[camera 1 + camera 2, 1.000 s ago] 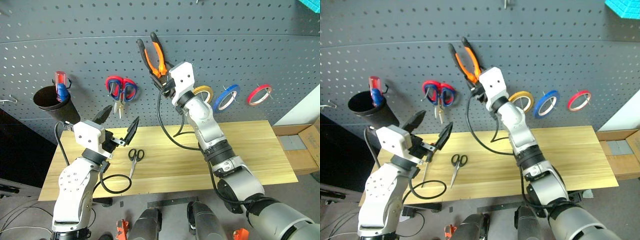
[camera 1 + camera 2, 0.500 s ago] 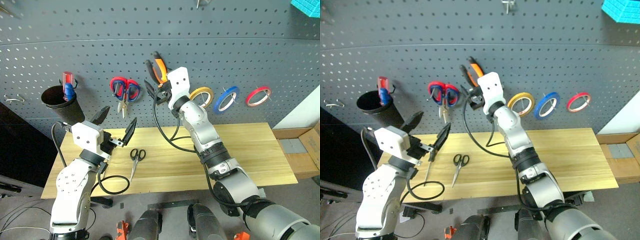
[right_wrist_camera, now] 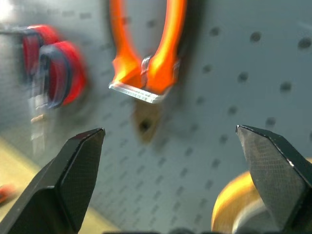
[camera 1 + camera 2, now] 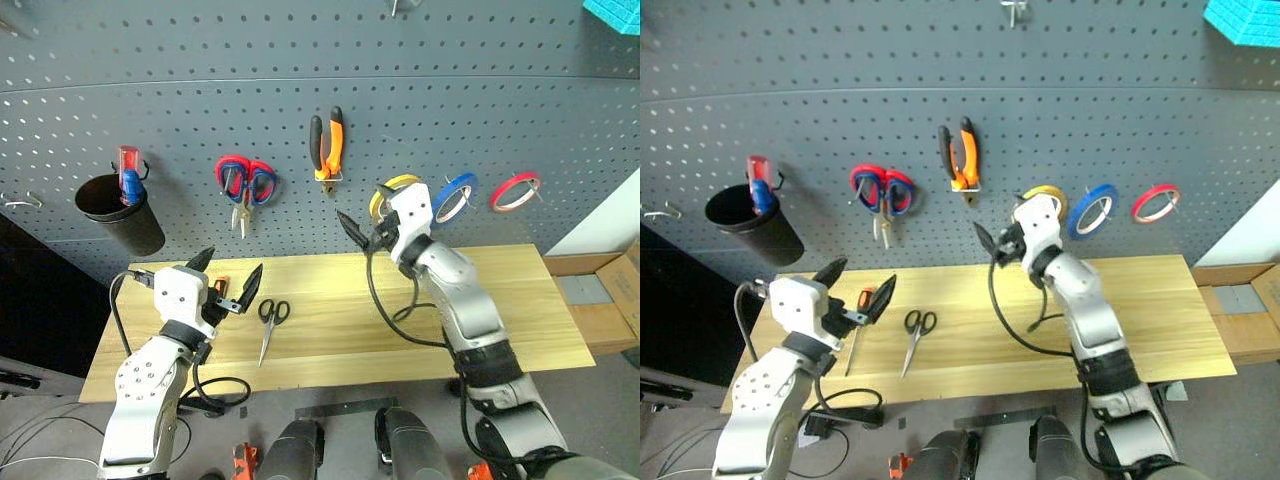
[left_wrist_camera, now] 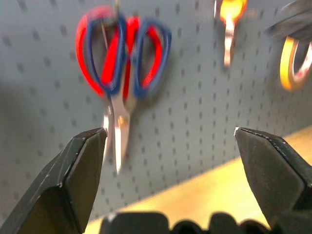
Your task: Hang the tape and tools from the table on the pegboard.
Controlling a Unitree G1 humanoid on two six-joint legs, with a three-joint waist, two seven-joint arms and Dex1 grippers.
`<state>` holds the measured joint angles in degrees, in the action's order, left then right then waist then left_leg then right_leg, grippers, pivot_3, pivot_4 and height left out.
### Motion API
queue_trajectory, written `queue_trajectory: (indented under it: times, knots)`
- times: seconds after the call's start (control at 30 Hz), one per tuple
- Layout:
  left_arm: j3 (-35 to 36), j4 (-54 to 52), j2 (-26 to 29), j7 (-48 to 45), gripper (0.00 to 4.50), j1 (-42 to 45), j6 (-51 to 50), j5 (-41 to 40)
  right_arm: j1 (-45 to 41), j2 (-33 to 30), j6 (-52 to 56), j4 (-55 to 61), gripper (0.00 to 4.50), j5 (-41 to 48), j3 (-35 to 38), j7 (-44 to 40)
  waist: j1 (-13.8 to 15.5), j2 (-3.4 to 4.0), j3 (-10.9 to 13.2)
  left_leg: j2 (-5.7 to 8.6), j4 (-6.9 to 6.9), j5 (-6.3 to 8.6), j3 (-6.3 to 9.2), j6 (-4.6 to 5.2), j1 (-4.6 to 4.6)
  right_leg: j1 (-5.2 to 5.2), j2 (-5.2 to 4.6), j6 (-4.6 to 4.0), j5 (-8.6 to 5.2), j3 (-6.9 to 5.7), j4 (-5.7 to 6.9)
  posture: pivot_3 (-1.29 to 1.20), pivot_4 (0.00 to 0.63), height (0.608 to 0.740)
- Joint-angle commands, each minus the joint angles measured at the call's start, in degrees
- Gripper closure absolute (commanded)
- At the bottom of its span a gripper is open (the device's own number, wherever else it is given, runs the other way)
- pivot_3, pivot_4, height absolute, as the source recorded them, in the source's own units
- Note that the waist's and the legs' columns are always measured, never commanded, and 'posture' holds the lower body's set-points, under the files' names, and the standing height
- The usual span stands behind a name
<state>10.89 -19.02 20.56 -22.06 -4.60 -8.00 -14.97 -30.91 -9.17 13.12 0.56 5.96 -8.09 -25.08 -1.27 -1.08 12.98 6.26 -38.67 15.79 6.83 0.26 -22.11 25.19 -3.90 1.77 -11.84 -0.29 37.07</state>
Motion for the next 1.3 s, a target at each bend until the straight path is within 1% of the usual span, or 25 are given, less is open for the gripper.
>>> queue_trajectory:
  times: [0.03, 0.07, 0.13, 0.2, 0.23, 0.37, 0.47, 0.67, 0.73, 0.97, 1.07, 1.1, 1.13, 1.2, 1.3]
  knots:
    - [0.7, -2.4, 1.7, -0.7, 0.00, -0.3, -10.2, -4.8, 3.2, -3.7, 8.8, 11.8, 0.04, 8.9, 1.1, -7.5, -0.3, 0.00, 0.0, -0.02, -0.01, 0.02, 0.02, 0.03, 0.03, -0.07, 0.00, 0.01, -0.01, 0.00, 0.00, -0.02, 0.201, 0.740]
    - [0.4, -2.3, 1.8, -0.6, 0.00, -0.5, -11.9, -5.0, 4.2, -5.6, 12.6, 13.6, 0.04, 11.4, 1.2, -9.9, -0.3, 0.00, 0.0, -0.03, -0.01, 0.16, 0.03, 0.27, 0.06, -0.12, 0.00, 0.01, -0.01, -0.03, -0.02, -0.03, 0.201, 0.740]
    - [-0.9, -1.2, 2.0, 0.0, 0.00, -1.4, -15.2, -4.0, 6.5, -10.0, 18.2, 16.6, 0.04, 15.4, -0.4, -15.7, -0.4, 0.00, 0.0, -0.03, -0.03, 0.17, 0.03, 0.29, 0.10, -0.16, 0.00, 0.02, -0.01, -0.09, -0.02, -0.04, 0.202, 0.740]
    - [-2.8, 2.3, 2.4, 2.5, 0.00, -1.8, -16.5, 0.4, 8.4, -14.2, 19.5, 18.0, 0.04, 16.0, -3.5, -20.7, -0.4, 0.00, 0.0, -0.03, -0.04, 0.21, 0.02, 0.36, 0.13, -0.23, -0.02, 0.02, -0.01, -0.12, -0.07, -0.04, 0.203, 0.740]
    - [-4.1, 4.0, 2.6, 3.9, 0.00, -1.6, -19.5, 2.1, 8.6, -15.1, 19.7, 17.3, 0.04, 15.6, -4.8, -21.7, -0.4, 0.00, 0.0, -0.04, -0.03, 0.23, 0.02, 0.39, 0.15, -0.27, -0.03, 0.02, -0.02, -0.13, -0.09, -0.05, 0.204, 0.740]
    - [-8.0, 6.9, 2.1, 8.4, 0.00, -0.2, -26.4, 7.0, 8.3, -15.2, 18.2, 14.9, 0.04, 13.8, -7.5, -22.6, -0.6, -0.01, 0.0, -0.07, -0.03, 0.24, -0.03, 0.40, 0.17, -0.24, -0.02, 0.04, -0.02, -0.13, -0.07, -0.05, 0.202, 0.740]
    - [-12.5, 8.6, 1.7, 11.0, 0.00, 2.1, -30.5, 11.4, 8.5, -14.9, 16.7, 13.4, 0.04, 11.5, -9.9, -23.0, -0.2, -0.07, 0.0, -0.05, -0.05, 0.23, -0.02, 0.39, 0.16, -0.27, -0.06, 0.05, -0.01, -0.16, -0.08, -0.05, 0.200, 0.740]
    - [-15.5, 13.0, -2.1, 11.7, 0.00, 7.1, -34.5, 12.4, 9.0, -14.1, 15.9, 13.0, 0.04, 10.4, -11.0, -22.7, 0.0, -0.10, -0.1, -0.02, -0.07, 0.15, -0.01, 0.21, 0.13, -0.26, -0.11, 0.07, 0.00, -0.17, -0.09, -0.05, 0.193, 0.740]
    - [-16.3, 13.9, -2.4, 11.0, 0.00, 7.9, -35.4, 12.4, 9.0, -14.0, 15.9, 13.1, 0.04, 10.3, -11.3, -22.7, -0.1, -0.11, -0.1, -0.03, -0.07, 0.15, 0.00, 0.20, 0.12, -0.26, -0.11, 0.06, 0.00, -0.17, -0.08, -0.05, 0.191, 0.740]
    - [-17.1, 24.0, -5.0, 13.5, 0.00, 12.6, -38.6, 14.1, 8.7, -13.8, 15.9, 12.7, 0.04, 9.8, -11.7, -22.9, -0.2, -0.10, -0.5, -0.02, -0.07, 0.13, 0.00, 0.16, 0.14, -0.27, -0.11, 0.07, 0.00, -0.19, -0.08, -0.06, 0.186, 0.740]
    - [-16.7, 25.0, -6.7, 13.9, 0.53, 13.7, -39.9, 13.6, 8.5, -13.8, 16.0, 12.6, 0.00, 9.6, -11.5, -22.8, -0.2, -0.09, -0.9, -0.02, -0.07, 0.12, -0.01, 0.15, 0.18, -0.32, -0.11, 0.07, 0.00, -0.18, -0.09, -0.07, 0.185, 0.740]
    - [-17.0, 25.2, -6.8, 14.0, 0.85, 14.0, -40.2, 13.9, 8.3, -13.8, 16.1, 12.5, 0.00, 9.5, -11.3, -22.7, -0.2, -0.08, -1.0, -0.02, -0.07, 0.13, 0.00, 0.17, 0.20, -0.34, -0.11, 0.08, 0.01, -0.19, -0.09, -0.07, 0.185, 0.740]
    - [-17.3, 25.3, -6.9, 14.2, 1.27, 14.1, -40.4, 14.3, 8.2, -13.7, 16.2, 12.4, 0.00, 9.5, -11.2, -22.6, -0.2, -0.08, -1.0, -0.02, -0.07, 0.15, 0.00, 0.19, 0.26, -0.43, -0.11, 0.08, 0.00, -0.19, -0.09, -0.07, 0.185, 0.740]
    - [-17.4, 24.9, -7.0, 14.3, 1.89, 14.1, -41.1, 14.5, 8.0, -13.6, 16.4, 12.4, 0.00, 9.4, -10.9, -22.4, -0.2, -0.08, -1.0, -0.03, -0.07, 0.18, 0.04, 0.25, 0.39, -0.59, -0.11, 0.10, -0.01, -0.19, -0.11, -0.08, 0.187, 0.740]
    - [-17.2, 23.6, -6.7, 14.6, 2.99, 13.4, -42.5, 14.6, 7.7, -13.7, 16.5, 12.3, 0.00, 9.2, -10.4, -22.0, -0.4, -0.08, -1.0, -0.03, -0.06, 0.25, 0.05, 0.36, 0.64, -0.85, -0.11, 0.15, -0.04, -0.19, -0.13, -0.08, 0.188, 0.740]
